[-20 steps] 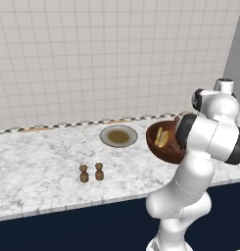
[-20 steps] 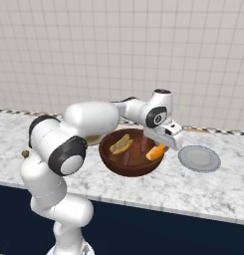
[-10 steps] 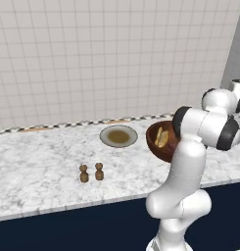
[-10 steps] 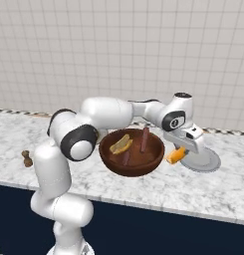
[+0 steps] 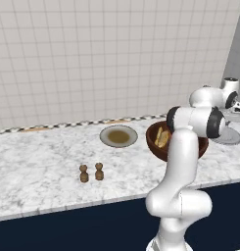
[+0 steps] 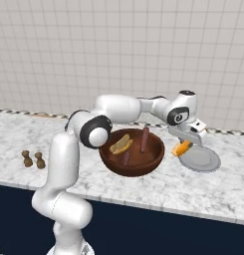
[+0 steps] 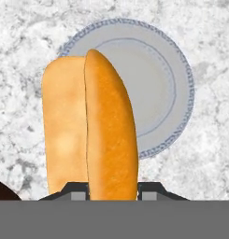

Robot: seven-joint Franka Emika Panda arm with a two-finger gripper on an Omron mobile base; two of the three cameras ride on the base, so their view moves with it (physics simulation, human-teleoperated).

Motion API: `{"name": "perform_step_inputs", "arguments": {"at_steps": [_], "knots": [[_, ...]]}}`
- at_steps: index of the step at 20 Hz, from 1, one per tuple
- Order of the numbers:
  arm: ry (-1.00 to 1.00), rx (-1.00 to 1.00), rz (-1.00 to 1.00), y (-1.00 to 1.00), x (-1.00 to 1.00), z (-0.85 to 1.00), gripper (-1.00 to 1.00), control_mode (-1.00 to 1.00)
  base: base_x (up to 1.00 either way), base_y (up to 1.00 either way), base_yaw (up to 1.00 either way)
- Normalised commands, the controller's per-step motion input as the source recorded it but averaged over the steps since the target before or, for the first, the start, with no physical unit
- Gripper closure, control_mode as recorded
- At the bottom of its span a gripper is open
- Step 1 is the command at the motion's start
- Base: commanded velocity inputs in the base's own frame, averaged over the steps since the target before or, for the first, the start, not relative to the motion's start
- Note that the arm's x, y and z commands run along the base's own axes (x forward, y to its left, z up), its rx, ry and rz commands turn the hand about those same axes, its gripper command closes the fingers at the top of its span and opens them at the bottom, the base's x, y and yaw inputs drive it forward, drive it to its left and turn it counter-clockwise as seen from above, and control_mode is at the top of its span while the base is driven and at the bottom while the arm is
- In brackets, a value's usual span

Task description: Place one bun and one sausage from the bowl on each plate.

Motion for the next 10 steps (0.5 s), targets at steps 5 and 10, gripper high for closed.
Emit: {"name": "perform_step_inputs", "arguments": {"at_steps": [5,10], "knots": [[0.08,0.0,0.05,-0.38,0.38,-0.16,1.0,-1.0,0.0,0.0,0.0],[0.0,0.0,0.08,-0.1,0.02,-0.62,1.0,-1.0,0.0,0.0,0.0]]}}
